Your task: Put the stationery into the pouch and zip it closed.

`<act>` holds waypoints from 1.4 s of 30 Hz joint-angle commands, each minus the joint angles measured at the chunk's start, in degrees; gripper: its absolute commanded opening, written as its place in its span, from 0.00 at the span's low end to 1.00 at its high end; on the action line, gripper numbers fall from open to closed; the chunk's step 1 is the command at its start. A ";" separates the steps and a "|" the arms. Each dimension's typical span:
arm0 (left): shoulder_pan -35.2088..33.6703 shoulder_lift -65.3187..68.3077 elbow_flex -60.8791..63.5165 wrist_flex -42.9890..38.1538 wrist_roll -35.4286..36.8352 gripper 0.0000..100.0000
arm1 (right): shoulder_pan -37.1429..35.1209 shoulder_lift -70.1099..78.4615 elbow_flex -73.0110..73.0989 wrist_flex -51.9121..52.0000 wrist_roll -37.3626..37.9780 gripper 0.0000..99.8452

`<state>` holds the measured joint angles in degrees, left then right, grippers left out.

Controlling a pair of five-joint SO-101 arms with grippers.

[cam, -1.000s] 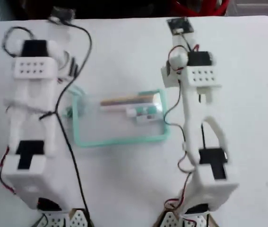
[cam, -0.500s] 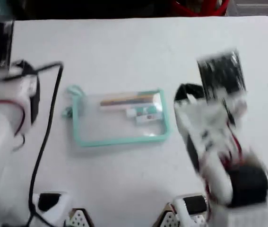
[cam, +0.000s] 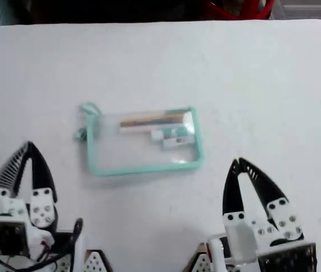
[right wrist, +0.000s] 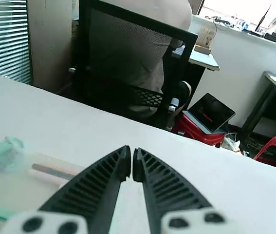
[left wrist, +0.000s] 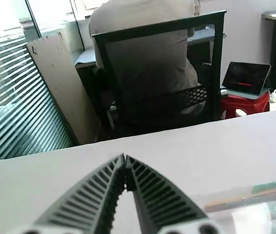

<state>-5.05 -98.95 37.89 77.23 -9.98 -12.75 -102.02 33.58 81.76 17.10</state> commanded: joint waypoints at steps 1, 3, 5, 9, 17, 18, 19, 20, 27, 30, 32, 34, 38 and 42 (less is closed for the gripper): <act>0.48 -4.79 13.19 -3.69 -2.64 0.02 | -0.22 -1.19 2.20 0.22 0.44 0.02; 0.57 -4.35 14.68 -4.40 -2.11 0.02 | 0.22 -0.92 4.13 -0.22 0.44 0.02; 0.40 -5.41 17.32 -7.47 -1.05 0.02 | 3.47 -1.19 5.89 -1.27 0.26 0.02; -0.48 -5.67 24.09 -13.27 -0.70 0.02 | 13.49 -1.27 10.37 -7.16 0.18 0.02; -0.57 -5.67 46.86 -28.40 -0.62 0.02 | 17.36 -1.27 37.36 -23.96 -13.45 0.07; -0.66 -5.67 50.29 -30.42 -0.62 0.02 | 17.27 -1.27 40.09 -24.92 -13.36 0.08; -0.66 -5.67 53.63 -32.09 -0.62 0.02 | 17.01 -1.27 42.46 -25.45 -13.36 0.08; -0.66 -5.67 56.53 -32.97 -0.62 0.02 | 16.04 -1.27 44.48 -25.27 -13.36 0.07; -0.75 -5.67 59.08 -25.41 -1.05 0.02 | -0.40 -1.27 55.38 -17.71 -4.92 0.02; -0.66 -5.67 59.08 -16.79 -1.05 0.02 | -1.19 -1.27 57.93 -16.84 -4.75 0.02; -0.48 -5.67 59.08 -10.73 -1.05 0.02 | -1.19 -1.27 60.84 -17.10 -4.57 0.02; -0.75 -5.67 59.08 -5.01 -1.05 0.02 | -1.71 -1.27 63.47 -17.63 -4.66 0.02; -0.75 -5.67 58.99 -3.43 -0.70 0.02 | -1.27 -1.27 63.30 -14.46 -4.66 0.02; -0.57 -5.67 58.99 -3.43 -0.70 0.02 | -1.10 -1.27 63.30 -8.84 -5.01 0.02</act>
<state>-5.49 -104.22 97.14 73.36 -11.38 -14.07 -102.90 96.35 71.03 12.09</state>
